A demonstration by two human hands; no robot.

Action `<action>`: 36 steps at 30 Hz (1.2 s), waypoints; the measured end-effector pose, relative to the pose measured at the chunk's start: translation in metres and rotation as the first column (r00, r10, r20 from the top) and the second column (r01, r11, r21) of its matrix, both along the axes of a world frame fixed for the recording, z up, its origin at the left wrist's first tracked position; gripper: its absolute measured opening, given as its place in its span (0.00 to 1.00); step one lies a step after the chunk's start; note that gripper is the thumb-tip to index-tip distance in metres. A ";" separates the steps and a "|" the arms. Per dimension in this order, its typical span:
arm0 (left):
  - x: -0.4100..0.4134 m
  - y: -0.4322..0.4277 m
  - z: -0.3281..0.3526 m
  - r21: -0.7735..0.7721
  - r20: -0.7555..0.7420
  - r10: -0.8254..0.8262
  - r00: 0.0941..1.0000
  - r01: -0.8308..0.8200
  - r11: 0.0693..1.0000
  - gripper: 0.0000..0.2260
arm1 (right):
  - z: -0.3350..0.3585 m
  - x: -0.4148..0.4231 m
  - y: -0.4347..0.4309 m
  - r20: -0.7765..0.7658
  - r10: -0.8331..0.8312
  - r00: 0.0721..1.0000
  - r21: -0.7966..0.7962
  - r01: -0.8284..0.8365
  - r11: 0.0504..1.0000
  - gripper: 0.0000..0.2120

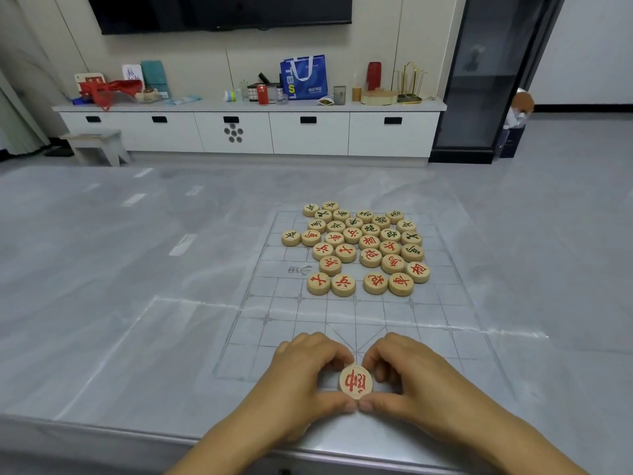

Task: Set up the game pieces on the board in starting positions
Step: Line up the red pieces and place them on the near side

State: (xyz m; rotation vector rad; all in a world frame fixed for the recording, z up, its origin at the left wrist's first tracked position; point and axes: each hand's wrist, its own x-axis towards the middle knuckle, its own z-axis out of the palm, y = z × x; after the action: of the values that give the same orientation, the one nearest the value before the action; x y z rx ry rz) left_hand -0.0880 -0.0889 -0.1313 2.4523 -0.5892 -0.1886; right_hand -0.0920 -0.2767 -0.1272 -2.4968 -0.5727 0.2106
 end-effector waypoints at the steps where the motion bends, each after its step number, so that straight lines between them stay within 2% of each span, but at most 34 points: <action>1: 0.000 -0.001 -0.001 0.002 0.010 0.003 1.000 -0.003 1.000 0.16 | 0.000 0.000 0.001 0.003 -0.007 1.000 0.005 0.007 1.000 0.13; 8: 0.002 -0.002 0.001 0.028 -0.028 0.000 1.000 0.001 1.000 0.18 | 0.001 0.004 -0.004 -0.044 -0.051 0.998 0.078 0.055 0.995 0.13; 11: 0.011 0.003 0.002 -0.045 -0.096 0.038 0.995 -0.042 0.998 0.18 | -0.002 0.017 -0.012 0.055 -0.175 0.983 0.062 0.172 0.983 0.10; 17: 0.041 0.015 0.002 -0.090 0.063 0.261 0.963 -0.255 0.963 0.14 | -0.010 0.051 -0.030 0.216 -0.409 0.887 0.069 0.404 0.912 0.13; 20: 0.059 0.020 0.003 -0.114 0.108 0.377 0.920 -0.365 0.924 0.13 | -0.014 0.066 -0.032 0.260 -0.443 0.858 0.066 0.442 0.894 0.14; 23: 0.075 0.021 0.000 -0.077 0.136 0.443 0.886 -0.436 0.897 0.14 | -0.015 0.077 -0.031 0.288 -0.456 0.842 0.031 0.467 0.883 0.15; 28: 0.094 0.013 -0.006 -0.020 0.149 0.442 0.884 -0.444 0.896 0.19 | -0.008 0.086 -0.033 0.271 -0.548 0.791 0.037 0.560 0.827 0.17; 36: 0.103 0.006 -0.008 0.132 0.151 0.375 0.914 -0.395 0.909 0.24 | -0.010 0.089 -0.030 0.268 -0.510 0.817 -0.001 0.530 0.848 0.17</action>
State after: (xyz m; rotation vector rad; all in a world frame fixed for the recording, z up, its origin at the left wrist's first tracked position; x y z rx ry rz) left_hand 0.0145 -0.0825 -0.1397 2.6931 -0.1294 0.0803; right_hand -0.0035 -0.3067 -0.1370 -2.6643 0.0474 -0.3166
